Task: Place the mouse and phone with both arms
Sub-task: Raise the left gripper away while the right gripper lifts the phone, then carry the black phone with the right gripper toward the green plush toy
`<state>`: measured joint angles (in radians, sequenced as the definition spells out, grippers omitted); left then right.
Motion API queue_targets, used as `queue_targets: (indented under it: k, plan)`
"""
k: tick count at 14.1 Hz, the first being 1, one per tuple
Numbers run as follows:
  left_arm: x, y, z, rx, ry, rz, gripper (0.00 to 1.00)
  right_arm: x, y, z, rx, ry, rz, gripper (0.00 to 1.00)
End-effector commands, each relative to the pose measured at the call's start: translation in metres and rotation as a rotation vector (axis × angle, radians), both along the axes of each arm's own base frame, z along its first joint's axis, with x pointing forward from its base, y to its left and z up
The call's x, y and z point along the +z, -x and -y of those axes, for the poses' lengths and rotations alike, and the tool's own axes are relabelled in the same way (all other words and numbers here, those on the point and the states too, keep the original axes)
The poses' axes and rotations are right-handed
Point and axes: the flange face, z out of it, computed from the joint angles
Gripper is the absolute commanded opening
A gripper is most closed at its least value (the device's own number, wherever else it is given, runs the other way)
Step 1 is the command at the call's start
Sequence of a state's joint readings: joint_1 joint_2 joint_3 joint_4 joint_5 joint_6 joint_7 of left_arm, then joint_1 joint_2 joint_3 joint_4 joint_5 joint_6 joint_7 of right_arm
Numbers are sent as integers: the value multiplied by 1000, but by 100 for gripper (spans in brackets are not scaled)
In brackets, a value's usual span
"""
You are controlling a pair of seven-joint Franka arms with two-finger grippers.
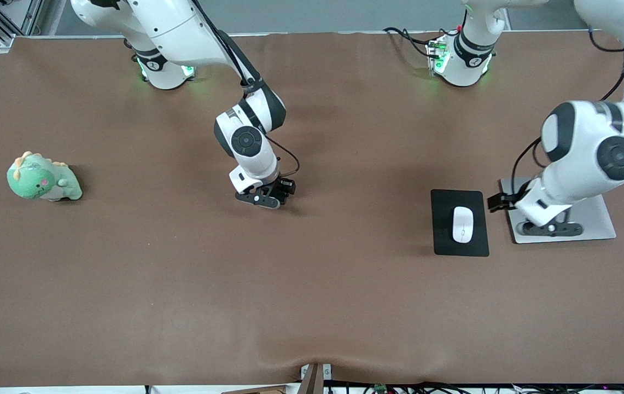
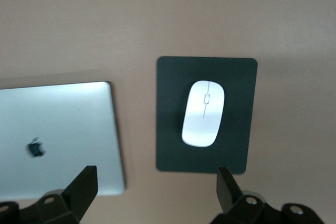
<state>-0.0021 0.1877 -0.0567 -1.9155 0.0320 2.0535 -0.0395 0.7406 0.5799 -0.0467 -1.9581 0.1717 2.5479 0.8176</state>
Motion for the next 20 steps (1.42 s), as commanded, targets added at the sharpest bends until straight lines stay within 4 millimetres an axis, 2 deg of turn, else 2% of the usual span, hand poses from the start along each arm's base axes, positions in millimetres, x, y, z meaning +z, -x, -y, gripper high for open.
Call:
queue_targets:
  k: [1,4,7,8,9,11,13,14,16,18,20]
  plan:
    - [70,13,6,-20,6,-3,100,3,-8,5,-15,4,10,0]
    - [131,8,9,-18,5,-8,100,10,-19,9,-28,-5,20,0]
    - [172,13,8,-18,2,-27,100,19,-28,22,-49,6,-3,0]
    - [183,17,7,-20,1,-46,100,23,-36,33,-68,6,-5,0]
    - [194,23,6,-20,-1,-69,100,31,-45,44,-88,-1,2,0]
    - [230,44,6,-21,-5,-41,100,34,-52,60,-89,7,-16,0]
    - [255,64,7,-20,-9,-15,100,41,-61,83,-90,18,-47,0]
    - [259,70,11,-28,-9,-15,100,51,-64,90,-98,15,-47,0]
    - [254,78,22,-46,-7,-27,100,54,-68,104,-118,21,-63,0]
    - [254,77,24,-47,7,-27,100,54,-74,127,-99,33,-73,0]
    - [251,72,20,-44,17,-29,100,63,-79,152,-95,26,-69,0]
